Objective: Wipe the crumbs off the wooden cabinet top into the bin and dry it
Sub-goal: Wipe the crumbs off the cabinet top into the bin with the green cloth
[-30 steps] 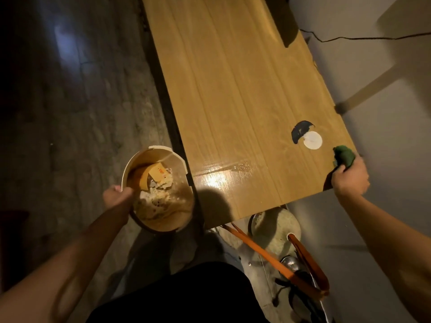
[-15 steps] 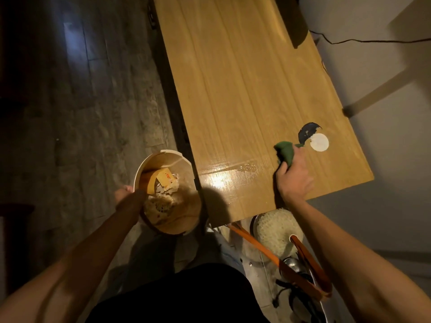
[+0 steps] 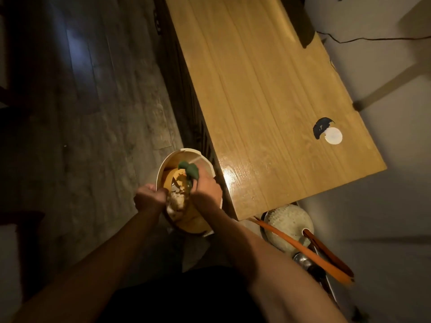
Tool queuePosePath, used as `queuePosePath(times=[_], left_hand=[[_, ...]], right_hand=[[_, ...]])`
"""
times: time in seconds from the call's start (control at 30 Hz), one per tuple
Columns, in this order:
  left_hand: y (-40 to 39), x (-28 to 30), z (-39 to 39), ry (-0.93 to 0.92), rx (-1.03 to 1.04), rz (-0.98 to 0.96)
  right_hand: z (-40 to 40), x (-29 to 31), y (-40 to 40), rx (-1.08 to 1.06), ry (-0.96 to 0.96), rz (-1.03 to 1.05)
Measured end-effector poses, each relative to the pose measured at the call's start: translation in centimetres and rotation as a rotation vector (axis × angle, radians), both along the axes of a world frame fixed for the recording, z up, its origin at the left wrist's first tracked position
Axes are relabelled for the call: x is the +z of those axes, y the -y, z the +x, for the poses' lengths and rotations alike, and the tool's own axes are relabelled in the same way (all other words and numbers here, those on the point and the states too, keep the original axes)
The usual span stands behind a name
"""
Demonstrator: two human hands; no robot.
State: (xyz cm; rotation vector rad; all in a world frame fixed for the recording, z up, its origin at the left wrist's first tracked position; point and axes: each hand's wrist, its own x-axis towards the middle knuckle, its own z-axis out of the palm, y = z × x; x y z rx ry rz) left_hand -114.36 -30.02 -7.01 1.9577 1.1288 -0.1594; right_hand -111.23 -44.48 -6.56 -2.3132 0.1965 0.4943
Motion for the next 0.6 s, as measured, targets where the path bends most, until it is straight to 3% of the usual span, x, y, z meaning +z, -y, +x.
queuePosePath(times=[0.2,0.3,0.47,0.6], left_hand=[[-1.6,-0.4,-0.1,-0.033,0.019,-0.018],[-1.3,-0.6,-0.4,-0.05,0.025,-0.023],[0.1,-1.1,-0.7,-0.091,0.063,-0.027],[0.7,-1.5,-0.9,-0.08,0.108,-0.015]], right_hand=[[-2.1,0.7,0.1,-0.052,-0.008,0.267],[-1.3,1.6,3.7,-0.081,0.115,0.312],[2.3,3.8,14.9,-0.269,0.247,0.209],[5.9,3.7,27.9,-0.473,0.297,-0.026]])
